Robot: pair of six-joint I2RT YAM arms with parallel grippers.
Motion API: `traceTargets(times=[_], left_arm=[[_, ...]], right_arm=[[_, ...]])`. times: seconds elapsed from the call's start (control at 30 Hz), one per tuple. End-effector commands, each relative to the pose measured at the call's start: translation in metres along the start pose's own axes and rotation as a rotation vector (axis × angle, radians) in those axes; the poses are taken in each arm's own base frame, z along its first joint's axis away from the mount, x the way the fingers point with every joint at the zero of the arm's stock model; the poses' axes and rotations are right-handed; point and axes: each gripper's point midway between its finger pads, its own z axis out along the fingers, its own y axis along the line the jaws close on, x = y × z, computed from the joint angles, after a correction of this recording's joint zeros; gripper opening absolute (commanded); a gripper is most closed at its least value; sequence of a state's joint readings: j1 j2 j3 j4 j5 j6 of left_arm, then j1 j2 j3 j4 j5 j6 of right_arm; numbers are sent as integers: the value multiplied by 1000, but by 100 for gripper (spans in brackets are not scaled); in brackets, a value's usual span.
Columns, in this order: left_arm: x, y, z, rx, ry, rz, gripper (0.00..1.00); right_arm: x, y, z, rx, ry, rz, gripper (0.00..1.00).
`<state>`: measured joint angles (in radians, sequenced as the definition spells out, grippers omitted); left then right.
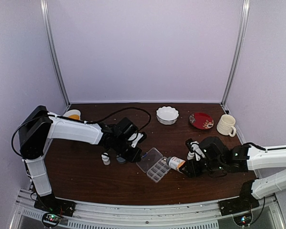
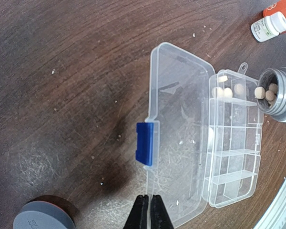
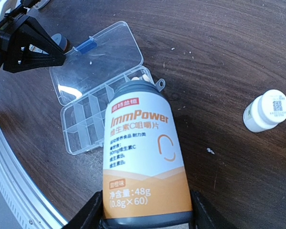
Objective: Sort the pills into containers
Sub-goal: Pour the pill into the compartment of the pill container.
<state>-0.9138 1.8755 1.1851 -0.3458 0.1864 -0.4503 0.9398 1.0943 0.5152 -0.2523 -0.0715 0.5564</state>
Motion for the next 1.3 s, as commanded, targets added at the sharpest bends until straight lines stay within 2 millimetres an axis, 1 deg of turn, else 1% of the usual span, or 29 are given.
traceTargets(times=[0.0,0.1,0.23,0.3,0.37,0.43,0.53,0.6,0.7,0.77,0.8,0.87,0.97,1.07,1.13,1.27], left_arm=[[-16,-10,-10,18,-49,29,3],[-16,-10,-11,17,-49,28,3],[-17,-10,-11,18,-52,29,3],[-17,-10,-11,18,-52,28,3],[-17,-10,-11,18,-51,29,3],[-16,-10,-11,18,-50,31,3],[-16,-10,-11,18,-50,30,3],[-16,-9,-11,15,-50,30,3],[-17,-10,-11,15,-51,31,3],[-17,-10,-11,17,-51,29,3],[-16,-10,-11,17,-50,30,3],[-16,-10,-11,16,-49,30,3],[-16,-10,-11,15,-51,29,3],[-15,-10,-10,15,-48,29,3],[-15,-10,-10,14,-47,29,3],[-15,-10,-11,13,-49,29,3]], right_arm=[[-19,9,-12,-30,-63,4,0],[-19,9,-14,-40,-77,6,0],[1,-2,0,4,3,5,0],[7,-3,5,14,48,-3,0],[3,1,3,3,42,-6,0],[-9,8,-4,-25,-6,-2,0],[-21,11,-14,-47,-79,11,0],[-19,9,-13,-46,-86,15,0],[-2,0,0,-1,-6,6,0],[4,-1,4,9,40,-5,0],[4,0,4,9,47,-6,0],[-2,3,1,2,28,-4,0],[-15,9,-9,-28,-30,2,0],[-21,12,-16,-48,-67,8,0],[-19,12,-17,-55,-71,9,0],[-2,1,-6,-24,-25,18,0]])
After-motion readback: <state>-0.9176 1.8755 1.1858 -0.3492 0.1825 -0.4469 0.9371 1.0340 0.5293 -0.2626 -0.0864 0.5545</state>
